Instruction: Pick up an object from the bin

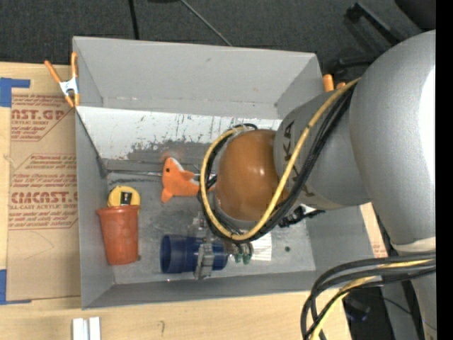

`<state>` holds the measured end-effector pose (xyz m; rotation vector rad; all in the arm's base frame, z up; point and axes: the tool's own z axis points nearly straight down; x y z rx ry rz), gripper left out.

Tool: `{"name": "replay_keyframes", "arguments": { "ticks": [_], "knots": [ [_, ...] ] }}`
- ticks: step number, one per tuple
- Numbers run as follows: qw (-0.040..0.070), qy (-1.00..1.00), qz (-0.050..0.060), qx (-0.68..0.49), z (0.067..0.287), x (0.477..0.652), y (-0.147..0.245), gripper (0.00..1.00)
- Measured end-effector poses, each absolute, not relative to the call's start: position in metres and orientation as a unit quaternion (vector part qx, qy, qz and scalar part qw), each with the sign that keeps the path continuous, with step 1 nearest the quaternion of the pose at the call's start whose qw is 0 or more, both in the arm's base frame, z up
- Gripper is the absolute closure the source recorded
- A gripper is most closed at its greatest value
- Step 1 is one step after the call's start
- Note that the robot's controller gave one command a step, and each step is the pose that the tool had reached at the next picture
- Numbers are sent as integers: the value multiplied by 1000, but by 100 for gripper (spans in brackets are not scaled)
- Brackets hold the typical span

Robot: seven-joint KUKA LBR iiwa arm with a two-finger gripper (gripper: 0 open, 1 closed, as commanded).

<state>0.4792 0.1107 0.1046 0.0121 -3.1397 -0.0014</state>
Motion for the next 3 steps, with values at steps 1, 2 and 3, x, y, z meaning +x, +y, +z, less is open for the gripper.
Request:
{"name": "replay_keyframes", "arguments": {
  "ticks": [1, 2, 3],
  "knots": [
    [1, -1000, -1, 4, 105, 479, 111, 100],
    [2, -1000, 0, 0, 159, 493, 131, 100],
    [-1, -1000, 0, 7, 306, 499, 110, 100]
  ]
}}
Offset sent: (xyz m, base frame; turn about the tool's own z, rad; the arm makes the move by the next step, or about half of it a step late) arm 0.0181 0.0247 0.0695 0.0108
